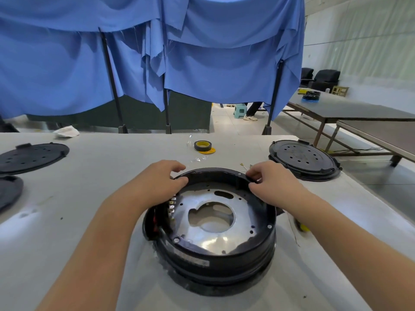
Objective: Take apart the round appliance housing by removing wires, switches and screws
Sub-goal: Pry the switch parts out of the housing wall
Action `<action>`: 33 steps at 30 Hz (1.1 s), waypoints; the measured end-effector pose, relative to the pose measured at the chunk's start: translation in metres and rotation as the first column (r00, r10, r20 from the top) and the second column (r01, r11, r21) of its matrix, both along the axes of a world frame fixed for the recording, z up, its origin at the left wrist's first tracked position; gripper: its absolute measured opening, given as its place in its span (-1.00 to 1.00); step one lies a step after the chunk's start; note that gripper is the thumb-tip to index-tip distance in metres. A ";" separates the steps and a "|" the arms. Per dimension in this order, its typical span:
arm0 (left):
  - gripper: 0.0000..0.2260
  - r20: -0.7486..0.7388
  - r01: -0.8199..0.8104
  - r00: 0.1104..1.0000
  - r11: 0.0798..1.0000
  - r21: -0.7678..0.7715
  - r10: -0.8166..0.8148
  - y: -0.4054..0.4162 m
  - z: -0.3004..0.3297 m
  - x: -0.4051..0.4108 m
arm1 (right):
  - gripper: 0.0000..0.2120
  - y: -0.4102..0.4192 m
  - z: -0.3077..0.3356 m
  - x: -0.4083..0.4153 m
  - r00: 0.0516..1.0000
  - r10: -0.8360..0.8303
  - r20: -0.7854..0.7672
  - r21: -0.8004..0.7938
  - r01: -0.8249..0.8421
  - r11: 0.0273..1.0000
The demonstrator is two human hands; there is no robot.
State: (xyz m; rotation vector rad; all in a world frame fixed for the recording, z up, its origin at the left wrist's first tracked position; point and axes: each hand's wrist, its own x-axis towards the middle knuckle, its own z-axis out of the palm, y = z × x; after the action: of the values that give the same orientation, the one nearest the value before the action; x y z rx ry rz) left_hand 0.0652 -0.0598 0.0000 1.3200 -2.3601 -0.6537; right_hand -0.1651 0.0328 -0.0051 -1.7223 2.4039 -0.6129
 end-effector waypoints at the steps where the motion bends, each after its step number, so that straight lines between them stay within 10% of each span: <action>1: -0.66 0.003 -0.006 1.000 1.000 0.006 0.006 -0.001 0.000 0.001 | -0.70 -0.006 0.002 -0.002 1.000 0.017 -0.004 0.008 -0.017 1.000; 27: -0.61 0.218 0.092 0.969 0.989 0.114 -0.115 0.012 0.006 -0.005 | -0.75 -0.047 -0.004 0.002 0.968 0.247 0.045 -0.106 -0.241 0.965; 33: -0.76 0.104 0.048 0.994 0.994 -0.095 -0.038 0.017 0.013 -0.009 | -0.86 0.020 -0.001 0.048 0.879 0.353 0.321 -0.064 -0.352 0.934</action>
State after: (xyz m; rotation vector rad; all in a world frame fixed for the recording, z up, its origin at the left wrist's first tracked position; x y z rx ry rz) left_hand 0.0561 -0.0430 0.0128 1.2916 -2.4741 -0.4870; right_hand -0.1169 0.0526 -0.0064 -1.8270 1.8083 -0.7755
